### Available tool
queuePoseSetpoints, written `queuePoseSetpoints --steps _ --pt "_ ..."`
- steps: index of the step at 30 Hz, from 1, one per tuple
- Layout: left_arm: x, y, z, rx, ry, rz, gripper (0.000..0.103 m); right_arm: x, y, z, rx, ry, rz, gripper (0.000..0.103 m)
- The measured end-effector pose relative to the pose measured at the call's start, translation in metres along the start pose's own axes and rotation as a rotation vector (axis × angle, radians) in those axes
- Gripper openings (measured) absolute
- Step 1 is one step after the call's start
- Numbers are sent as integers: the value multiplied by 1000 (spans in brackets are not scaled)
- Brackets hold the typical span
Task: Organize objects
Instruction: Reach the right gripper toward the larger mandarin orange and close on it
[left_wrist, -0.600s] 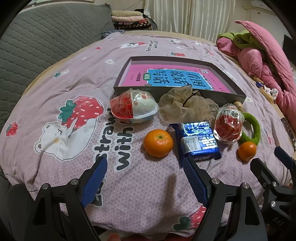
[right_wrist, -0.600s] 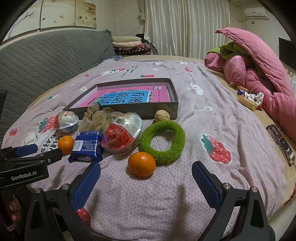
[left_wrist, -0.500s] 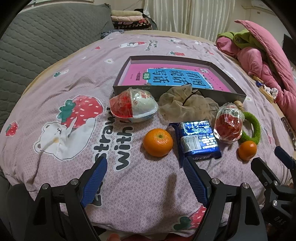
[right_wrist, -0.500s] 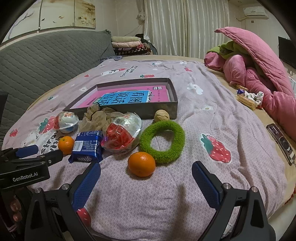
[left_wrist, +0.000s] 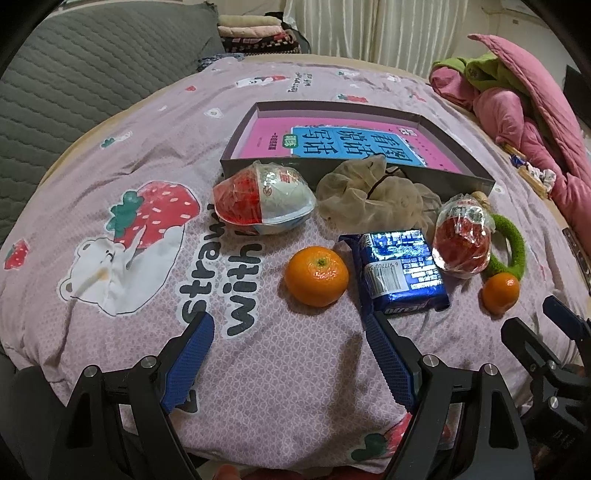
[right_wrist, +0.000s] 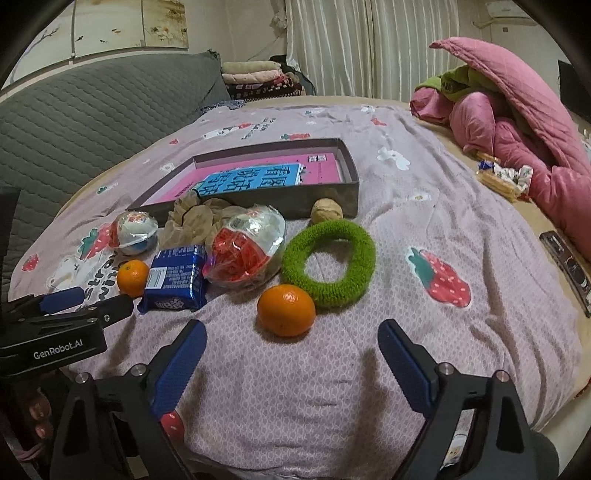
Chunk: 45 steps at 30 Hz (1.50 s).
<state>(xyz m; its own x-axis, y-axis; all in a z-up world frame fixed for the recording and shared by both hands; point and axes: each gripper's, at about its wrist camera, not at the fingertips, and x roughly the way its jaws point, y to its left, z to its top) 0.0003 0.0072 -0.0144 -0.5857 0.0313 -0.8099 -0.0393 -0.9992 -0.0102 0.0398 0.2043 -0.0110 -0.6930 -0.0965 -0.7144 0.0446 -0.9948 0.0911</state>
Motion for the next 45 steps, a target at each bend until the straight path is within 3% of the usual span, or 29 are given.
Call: queuePoseSetpoints --steps 8,21,29,32,34,38,45 --pt "13 10 3 -18 25 -30 85 8 -3 -3 19 37 13 78" --pt "34 15 17 -22 15 -102 85 28 4 -2 -5 58 14 70" --pt "39 13 21 -19 2 -121 83 38 2 3 4 39 18 53" --pt "39 8 24 -3 -11 -117 75 40 2 3 2 34 24 48" --pt "39 4 26 7 -18 -137 58 40 2 3 1 30 26 43" --pt "44 -3 28 19 -11 -162 41 40 1 3 -2 23 30 38" --pt "43 1 28 6 -22 -201 39 37 1 1 -10 12 40 37"
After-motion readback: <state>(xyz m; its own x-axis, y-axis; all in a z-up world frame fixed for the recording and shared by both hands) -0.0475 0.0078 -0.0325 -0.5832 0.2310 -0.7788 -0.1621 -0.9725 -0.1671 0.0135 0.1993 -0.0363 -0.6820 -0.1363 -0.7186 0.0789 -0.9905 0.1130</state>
